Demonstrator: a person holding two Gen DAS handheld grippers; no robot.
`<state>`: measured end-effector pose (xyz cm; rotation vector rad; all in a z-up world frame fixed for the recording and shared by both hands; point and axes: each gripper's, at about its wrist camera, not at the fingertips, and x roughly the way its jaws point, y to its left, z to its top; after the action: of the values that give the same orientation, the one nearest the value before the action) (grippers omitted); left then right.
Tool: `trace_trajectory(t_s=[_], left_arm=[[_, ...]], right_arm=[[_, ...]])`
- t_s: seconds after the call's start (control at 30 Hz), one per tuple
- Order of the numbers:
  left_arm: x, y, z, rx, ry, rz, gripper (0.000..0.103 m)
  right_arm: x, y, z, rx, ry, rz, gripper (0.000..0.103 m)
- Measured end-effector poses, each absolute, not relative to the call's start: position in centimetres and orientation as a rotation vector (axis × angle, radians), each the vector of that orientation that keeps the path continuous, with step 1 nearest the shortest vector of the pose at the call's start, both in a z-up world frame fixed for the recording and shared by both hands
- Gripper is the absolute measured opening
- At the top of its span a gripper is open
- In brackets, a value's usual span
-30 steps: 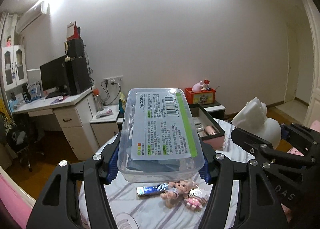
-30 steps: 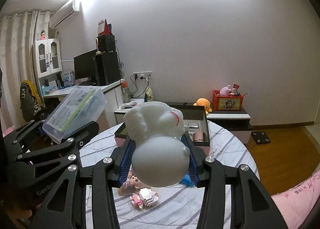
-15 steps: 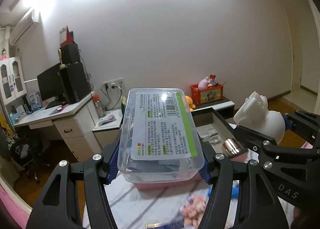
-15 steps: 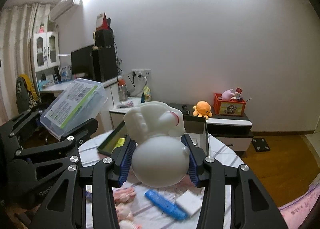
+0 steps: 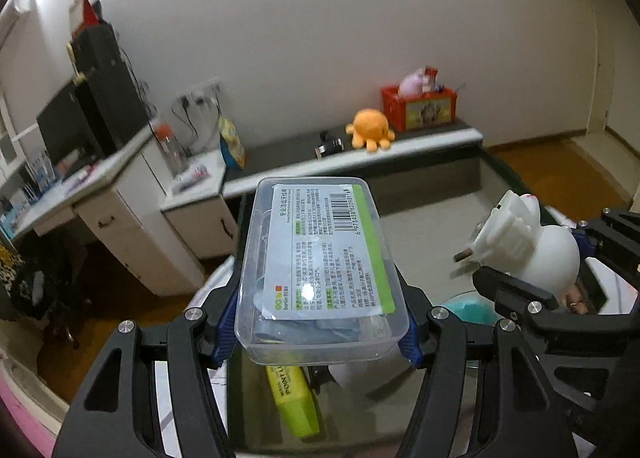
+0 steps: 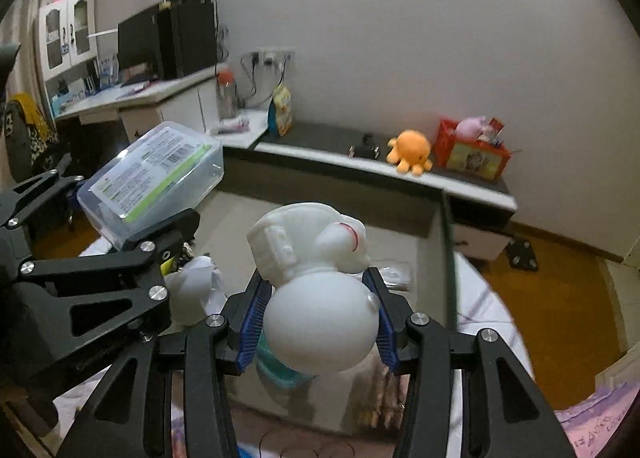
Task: Organize rigid objects
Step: 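Carry the plastic box and rabbit figure over the pink box, then open both tools to drop the plastic box and rabbit inside, then withdraw both tools from the box toward the remaining items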
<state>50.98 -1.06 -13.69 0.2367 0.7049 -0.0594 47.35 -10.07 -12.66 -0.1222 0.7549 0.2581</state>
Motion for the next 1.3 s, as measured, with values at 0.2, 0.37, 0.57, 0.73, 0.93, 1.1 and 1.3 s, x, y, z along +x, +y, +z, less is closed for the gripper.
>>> trace_trajectory(t_s=[0.2,0.37,0.57,0.73,0.93,1.1,1.3], left_arm=[[53.3,-1.6,-15.5,0.265,0.752,-0.046,0.065],[53.4,-0.9,-15.4,0.262,0.73,0.028,0.085],[50.0,0.9,-12.1,0.205,0.642,0.022,0.101],[44.0,1.0,-8.3,0.2,0.517,0.026,0.103],[35.6,1.0,-5.7,0.182,0.399,0.015,0.103],[28.6,1.0,-5.2,0.16,0.329,0.02,0.103],[22.7,0.6,-5.9,0.137,0.281,0.024,0.103]], right_arm=[[49.7,-10.4,-14.6,-0.11,0.833,0.238,0.049],[49.9,-10.8,-14.6,-0.093,0.832,0.221,0.062],[47.6,-12.0,-11.5,-0.034,0.73,0.211,0.084],[42.5,-12.1,-7.6,-0.028,0.613,0.234,0.084],[34.9,-12.1,-4.6,-0.038,0.495,0.251,0.084],[28.3,-12.1,-3.9,-0.045,0.437,0.238,0.084],[21.6,-12.3,-4.1,-0.027,0.385,0.218,0.084]])
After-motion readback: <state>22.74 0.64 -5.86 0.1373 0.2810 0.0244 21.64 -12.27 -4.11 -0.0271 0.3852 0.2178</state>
